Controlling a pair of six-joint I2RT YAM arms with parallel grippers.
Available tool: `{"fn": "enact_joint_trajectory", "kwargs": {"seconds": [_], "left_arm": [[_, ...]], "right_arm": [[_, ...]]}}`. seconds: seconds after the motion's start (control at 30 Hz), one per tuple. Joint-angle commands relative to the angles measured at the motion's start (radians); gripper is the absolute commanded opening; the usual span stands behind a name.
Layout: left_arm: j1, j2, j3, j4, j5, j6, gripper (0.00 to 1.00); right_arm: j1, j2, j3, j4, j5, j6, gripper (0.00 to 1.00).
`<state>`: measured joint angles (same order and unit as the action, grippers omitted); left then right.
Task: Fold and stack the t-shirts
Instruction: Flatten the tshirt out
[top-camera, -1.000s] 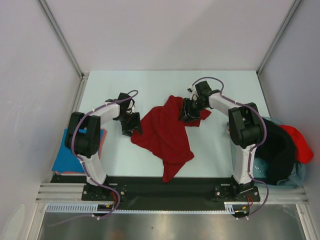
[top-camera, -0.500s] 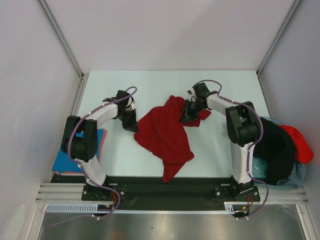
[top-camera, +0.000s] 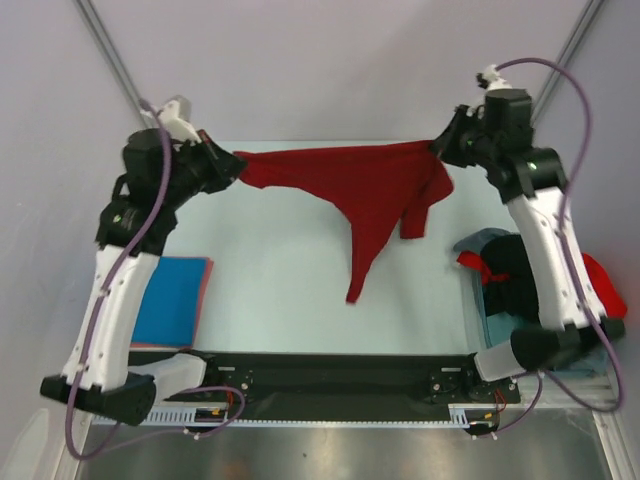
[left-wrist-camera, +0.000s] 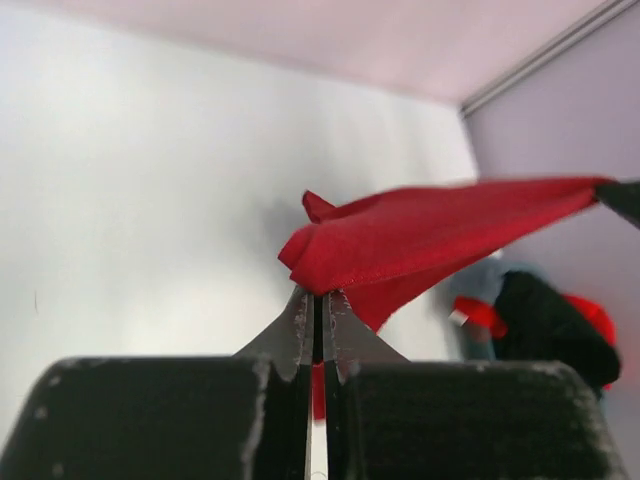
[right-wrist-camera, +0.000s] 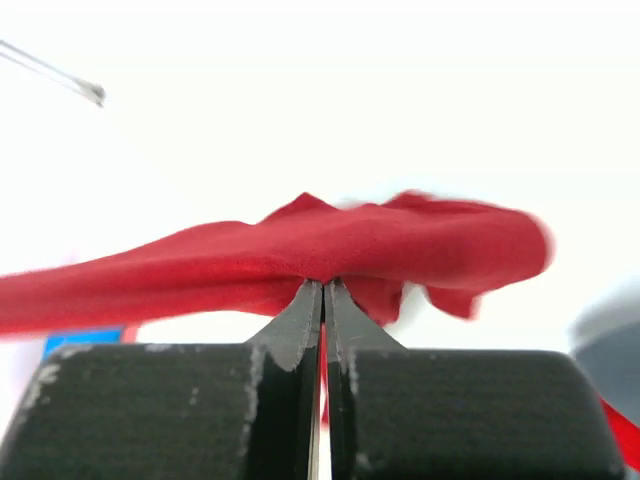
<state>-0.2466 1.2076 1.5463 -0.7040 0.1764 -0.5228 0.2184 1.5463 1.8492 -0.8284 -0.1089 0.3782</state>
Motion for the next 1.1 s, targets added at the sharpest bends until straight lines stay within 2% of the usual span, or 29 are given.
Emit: {"fn": "enact_joint_trajectory", "kwargs": {"seconds": [0.0,0.07,0.2,0.3,0.37,0.5,0.6,0.67,0.73,0.77,0.8,0.83,0.87,0.93,0.97,1.03,1.07], "left_arm": [[-0.002,-0.088,0.083,0.032,-0.087,-0.016,0.00],[-0.002,-0.135,0.084,0.084,-0.098,-0.025,0.00],[-0.002,-0.242,0.092,0.153,-0.123,-0.037,0.00],[-0.002,-0.260,0.103,0.152,-0.121,-0.039,0.00],[-0.002,-0.255,0.091,0.146,-0.109,-0.042,0.00],[-0.002,-0.240,-0.045,0.132,-0.091,-0.054,0.00],[0.000,-0.215,-0.141,0.091,-0.152,-0.034,0.00],[0.012,-0.163,-0.172,0.055,-0.221,-0.023,0.00],[0.032,-0.123,-0.227,0.057,-0.212,-0.004,0.00],[0.039,-0.094,-0.286,0.076,-0.231,0.015,0.00],[0.047,-0.073,-0.310,0.112,-0.247,0.030,0.00],[0.065,-0.053,-0.321,0.112,-0.262,0.046,0.00],[0.105,-0.036,-0.346,0.119,-0.281,0.056,0.00],[0.148,0.032,-0.368,0.190,-0.262,0.117,0.00],[0.182,0.065,-0.359,0.193,-0.255,0.133,0.00],[0.210,0.171,-0.344,0.193,-0.230,0.179,0.00],[0.228,0.206,-0.325,0.173,-0.204,0.188,0.00]], "right_arm": [[0.002,-0.199,0.051,-0.078,0.197,-0.032,0.00],[0.001,-0.265,0.059,-0.061,0.219,-0.038,0.00],[0.002,-0.432,0.031,0.096,0.232,-0.038,0.00],[0.002,-0.439,0.056,0.155,0.210,-0.033,0.00],[0.002,-0.388,0.079,0.163,0.184,-0.022,0.00],[0.002,-0.241,0.055,0.231,0.060,0.002,0.00],[-0.004,-0.083,0.054,0.302,0.008,0.042,0.00],[-0.008,0.068,0.059,0.380,-0.041,0.063,0.00],[-0.010,0.182,0.079,0.438,-0.107,0.114,0.00],[-0.013,0.310,0.106,0.454,-0.171,0.142,0.00],[-0.014,0.375,0.142,0.448,-0.198,0.160,0.00],[-0.013,0.440,0.271,0.418,-0.218,0.181,0.02],[-0.011,0.577,0.350,0.297,-0.259,0.188,0.06],[-0.013,0.693,0.601,0.150,-0.275,0.183,0.16],[-0.017,0.734,0.678,-0.002,-0.269,0.173,0.19],[-0.024,0.767,0.725,-0.087,-0.261,0.133,0.31],[-0.028,0.749,0.661,-0.109,-0.249,0.092,0.34]]}}
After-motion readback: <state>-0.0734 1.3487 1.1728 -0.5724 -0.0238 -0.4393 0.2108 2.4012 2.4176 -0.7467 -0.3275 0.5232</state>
